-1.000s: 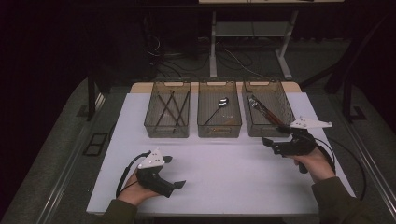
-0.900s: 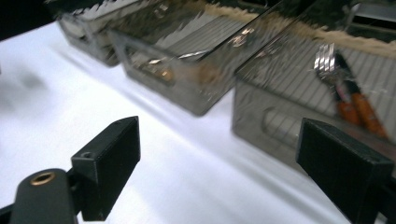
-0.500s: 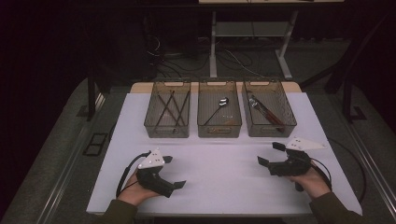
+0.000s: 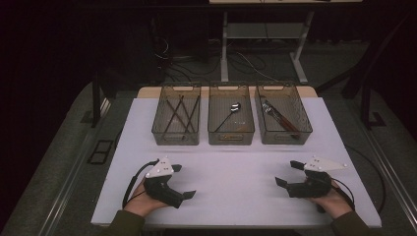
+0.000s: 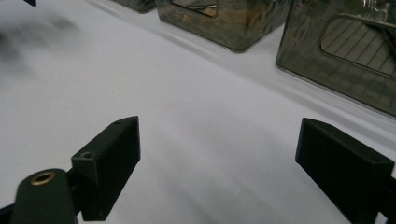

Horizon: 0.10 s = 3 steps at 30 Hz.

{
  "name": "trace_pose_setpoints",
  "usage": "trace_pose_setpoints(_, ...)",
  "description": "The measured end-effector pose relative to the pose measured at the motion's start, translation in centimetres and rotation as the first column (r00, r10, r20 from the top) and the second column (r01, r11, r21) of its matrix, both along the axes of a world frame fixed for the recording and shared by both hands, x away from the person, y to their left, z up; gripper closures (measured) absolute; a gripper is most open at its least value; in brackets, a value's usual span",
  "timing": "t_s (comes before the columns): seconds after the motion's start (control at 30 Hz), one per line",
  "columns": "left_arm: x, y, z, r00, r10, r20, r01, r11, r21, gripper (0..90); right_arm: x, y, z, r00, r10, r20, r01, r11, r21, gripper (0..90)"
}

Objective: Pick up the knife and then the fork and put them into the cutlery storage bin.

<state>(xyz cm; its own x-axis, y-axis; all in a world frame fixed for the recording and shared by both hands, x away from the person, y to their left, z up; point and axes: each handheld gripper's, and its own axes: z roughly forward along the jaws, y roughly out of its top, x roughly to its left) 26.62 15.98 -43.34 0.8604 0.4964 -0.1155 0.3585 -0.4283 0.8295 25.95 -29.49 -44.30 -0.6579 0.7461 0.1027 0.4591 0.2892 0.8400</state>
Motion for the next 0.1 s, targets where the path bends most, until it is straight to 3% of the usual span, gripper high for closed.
trace_pose_setpoints(0.1,0.0,0.01,0.0,1.0,-0.001,0.0,0.001,1.0,0.001,0.0,0.03,0.09,-0.03,1.0,0.0,0.001,0.0,1.0,0.0,13.5)
